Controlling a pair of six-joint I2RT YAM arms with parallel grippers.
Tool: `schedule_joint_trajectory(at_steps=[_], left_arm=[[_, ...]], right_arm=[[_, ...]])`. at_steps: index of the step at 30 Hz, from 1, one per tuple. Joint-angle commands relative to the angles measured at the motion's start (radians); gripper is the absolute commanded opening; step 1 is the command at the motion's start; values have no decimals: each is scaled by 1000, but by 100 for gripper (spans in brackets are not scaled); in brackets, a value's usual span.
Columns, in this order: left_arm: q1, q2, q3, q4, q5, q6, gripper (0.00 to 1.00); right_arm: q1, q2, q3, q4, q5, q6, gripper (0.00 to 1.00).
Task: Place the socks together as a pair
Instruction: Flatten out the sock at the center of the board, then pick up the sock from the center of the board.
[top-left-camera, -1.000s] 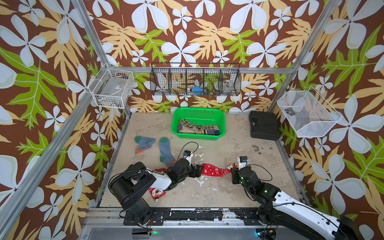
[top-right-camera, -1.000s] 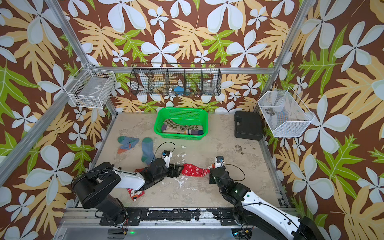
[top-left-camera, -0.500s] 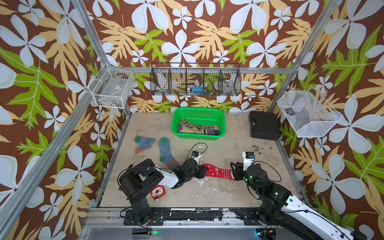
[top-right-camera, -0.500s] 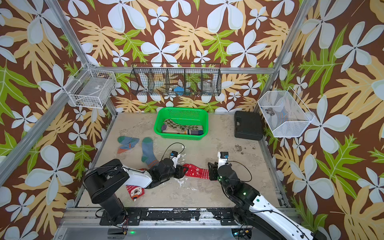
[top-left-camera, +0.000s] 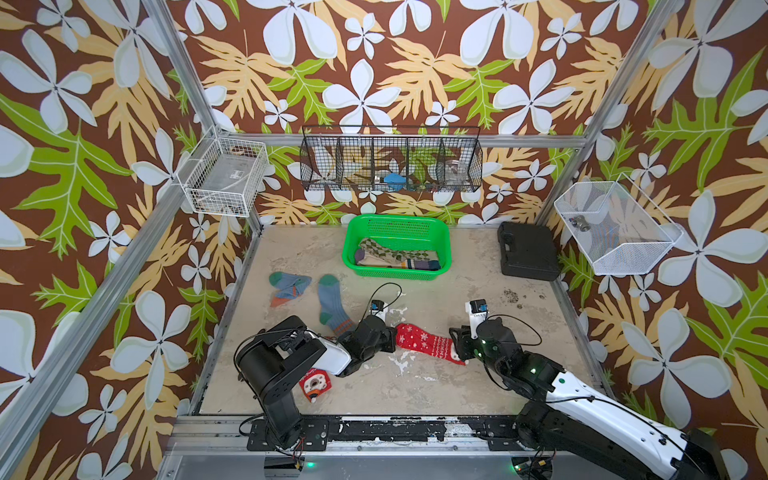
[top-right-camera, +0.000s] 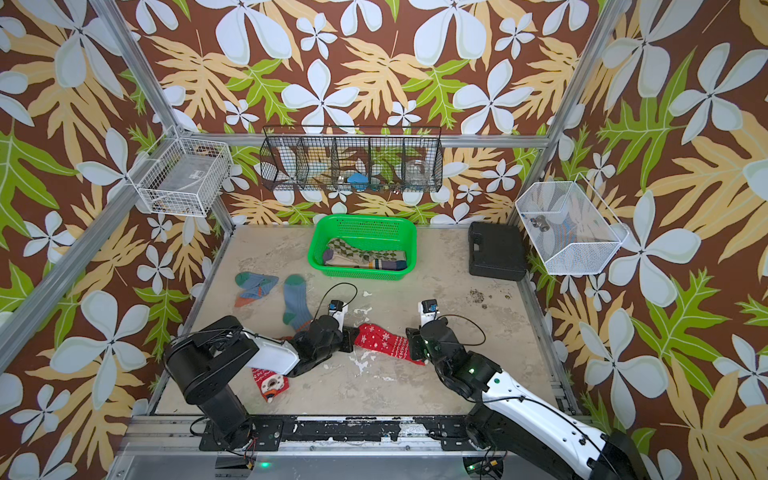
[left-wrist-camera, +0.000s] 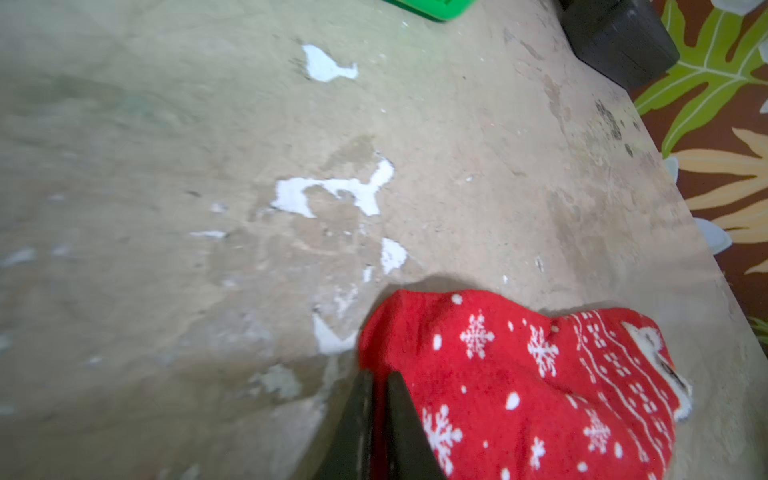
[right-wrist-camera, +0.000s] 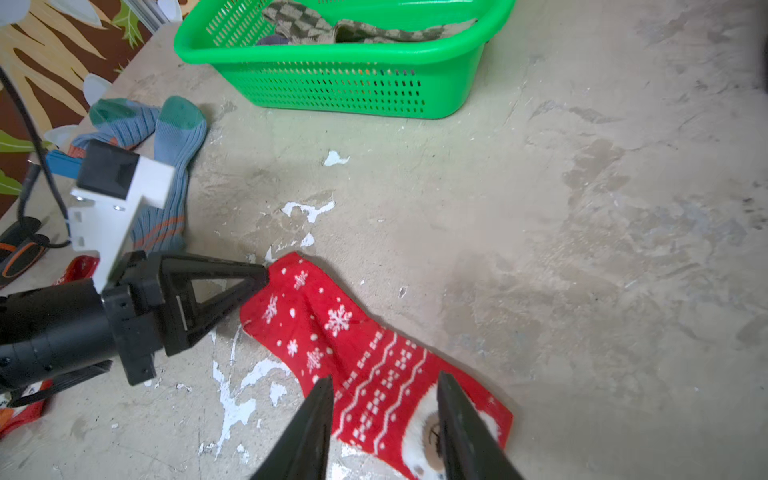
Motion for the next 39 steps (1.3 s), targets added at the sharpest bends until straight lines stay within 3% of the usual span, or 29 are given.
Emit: schedule_joint_trajectory(at_steps=[1,3,6,10,15,18,21,25,32,35,39], left_arm=[[23,-27,-39,-113,-35,-10,13],[26,-58,-49,-122,-34,-14,21],[24,-174,-64,-158,-2,-17,56],[14,-482,-99,-293,-98,-28,72],[89,-795,-139,-471,-298,-12,74],[230,-936,-203,-486,-256,-22,76],[380,-1023,-262,-462,-182,-37,85],[565,-1026,-291,-396,-74,-60,85],[850,-869,-342,-165,172,-150,85],[924,-835,-366,-97,248,-179,85],[931,-858,-384,-92,254,-180,85]], right_arm=[[2,46,6,45,-71,-29,43],[1,78,14,49,-104,-40,43],[1,117,37,61,-183,-65,44],[34,177,78,96,-348,-122,45],[136,294,95,257,-504,-95,47],[231,404,122,408,-560,-44,48],[320,559,199,520,-581,-7,48],[397,784,332,625,-616,41,48],[450,1045,514,676,-658,96,50],[464,1108,563,660,-658,100,51],[473,1178,609,641,-646,113,51]])
